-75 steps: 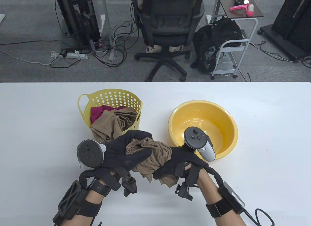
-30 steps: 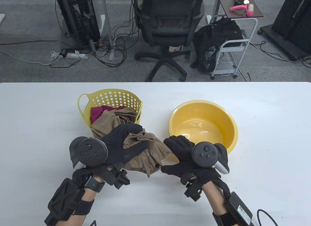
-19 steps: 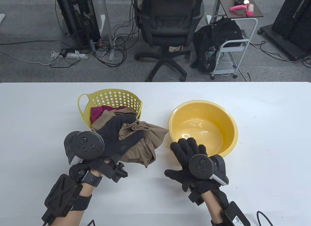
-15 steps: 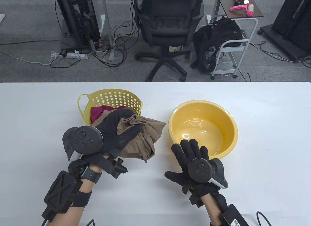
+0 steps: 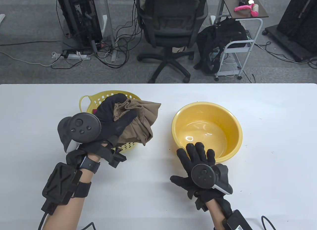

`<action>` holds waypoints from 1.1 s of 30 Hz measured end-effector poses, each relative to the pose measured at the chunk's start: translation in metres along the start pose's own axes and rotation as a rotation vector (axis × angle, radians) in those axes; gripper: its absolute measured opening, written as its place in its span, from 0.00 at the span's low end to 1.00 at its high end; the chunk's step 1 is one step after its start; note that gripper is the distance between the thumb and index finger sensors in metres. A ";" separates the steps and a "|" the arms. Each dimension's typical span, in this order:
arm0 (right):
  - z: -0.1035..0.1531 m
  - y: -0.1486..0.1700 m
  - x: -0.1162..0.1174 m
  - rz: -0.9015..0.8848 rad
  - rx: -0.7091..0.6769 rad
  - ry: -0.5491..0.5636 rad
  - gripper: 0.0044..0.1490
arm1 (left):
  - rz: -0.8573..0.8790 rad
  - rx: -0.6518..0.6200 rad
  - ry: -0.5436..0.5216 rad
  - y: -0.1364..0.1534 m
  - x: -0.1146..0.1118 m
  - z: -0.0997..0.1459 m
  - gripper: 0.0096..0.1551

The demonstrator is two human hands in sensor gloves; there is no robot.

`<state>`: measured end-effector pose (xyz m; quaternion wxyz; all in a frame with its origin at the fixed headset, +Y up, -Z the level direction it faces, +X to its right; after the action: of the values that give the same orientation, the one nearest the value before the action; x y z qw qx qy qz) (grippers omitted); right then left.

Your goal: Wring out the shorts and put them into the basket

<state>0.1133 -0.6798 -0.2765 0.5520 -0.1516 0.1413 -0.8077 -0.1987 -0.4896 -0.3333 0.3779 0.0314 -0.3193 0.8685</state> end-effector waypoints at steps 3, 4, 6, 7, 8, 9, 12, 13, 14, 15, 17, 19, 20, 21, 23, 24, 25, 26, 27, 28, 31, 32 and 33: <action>0.000 0.001 0.000 -0.003 0.003 0.001 0.63 | -0.051 -0.004 -0.029 0.001 0.008 -0.010 0.37; 0.001 0.001 -0.001 -0.001 0.002 0.000 0.63 | -0.071 -0.008 -0.037 0.001 0.010 -0.014 0.37; 0.002 0.002 -0.002 0.003 0.004 0.002 0.63 | -0.113 -0.004 -0.047 0.005 0.013 -0.021 0.37; 0.002 0.002 -0.002 0.004 0.003 0.005 0.63 | -0.126 -0.002 -0.048 0.006 0.012 -0.023 0.38; 0.003 0.002 -0.003 0.002 0.003 0.010 0.63 | -0.153 -0.002 -0.046 0.009 0.011 -0.025 0.37; 0.003 0.003 -0.004 0.001 0.003 0.012 0.63 | -0.176 -0.002 -0.045 0.012 0.010 -0.027 0.37; 0.004 0.004 -0.006 -0.002 0.001 0.018 0.63 | -0.238 0.009 -0.028 0.023 0.002 -0.031 0.36; 0.004 0.004 -0.006 -0.001 0.000 0.018 0.62 | -0.245 0.019 -0.019 0.029 -0.002 -0.032 0.35; 0.004 0.004 -0.006 -0.001 -0.002 0.016 0.63 | -0.253 0.028 -0.016 0.033 -0.006 -0.032 0.35; 0.004 0.004 -0.005 -0.003 -0.001 0.015 0.63 | -0.257 0.036 -0.014 0.036 -0.009 -0.032 0.35; 0.004 0.004 -0.005 -0.005 -0.001 0.012 0.62 | -0.256 0.061 0.016 0.044 -0.017 -0.032 0.34; 0.005 0.004 -0.005 -0.007 0.002 0.012 0.62 | -0.282 0.092 0.055 0.052 -0.025 -0.031 0.33; 0.005 0.005 -0.006 -0.008 0.001 0.011 0.63 | -0.296 0.106 0.083 0.057 -0.030 -0.030 0.33; 0.005 0.005 -0.006 -0.010 0.003 0.011 0.62 | -0.310 0.131 0.100 0.061 -0.035 -0.029 0.33; 0.005 0.005 -0.006 -0.011 0.003 0.013 0.63 | -0.327 0.183 0.147 0.070 -0.043 -0.027 0.33; 0.005 0.005 -0.006 -0.013 0.004 0.013 0.62 | -0.336 0.202 0.165 0.072 -0.046 -0.025 0.33; 0.005 0.006 -0.006 -0.014 0.006 0.013 0.62 | -0.350 0.219 0.189 0.076 -0.050 -0.024 0.32; 0.005 0.006 -0.006 -0.014 0.005 0.013 0.62 | -0.353 0.227 0.204 0.079 -0.052 -0.023 0.33; 0.005 0.006 -0.006 -0.016 0.003 0.011 0.62 | -0.348 0.245 0.232 0.082 -0.055 -0.022 0.33; 0.005 0.006 -0.006 -0.017 0.003 0.010 0.62 | -0.344 0.269 0.261 0.085 -0.058 -0.021 0.34; 0.005 0.006 -0.006 -0.016 0.001 0.009 0.62 | -0.343 0.291 0.320 0.089 -0.063 -0.019 0.32; 0.005 0.006 -0.006 -0.017 0.001 0.009 0.62 | -0.353 0.293 0.329 0.090 -0.064 -0.019 0.32; 0.005 0.006 -0.006 -0.017 0.000 0.010 0.62 | -0.361 0.294 0.341 0.091 -0.065 -0.019 0.31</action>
<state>0.1227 -0.6762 -0.2745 0.5444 -0.1489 0.1425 -0.8131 -0.2102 -0.5668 -0.4158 0.5661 -0.0043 -0.1110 0.8168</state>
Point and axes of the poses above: the tracker on the back of each hand, its own y axis roughly to the little-finger side, its own z axis roughly from the fingertips to the wrist, x = y × z, the point moved 1 cm from there along -z, roughly from the wrist to the fingertips, and after that the axes turned 8 degrees about -y, right-handed, at the moved point
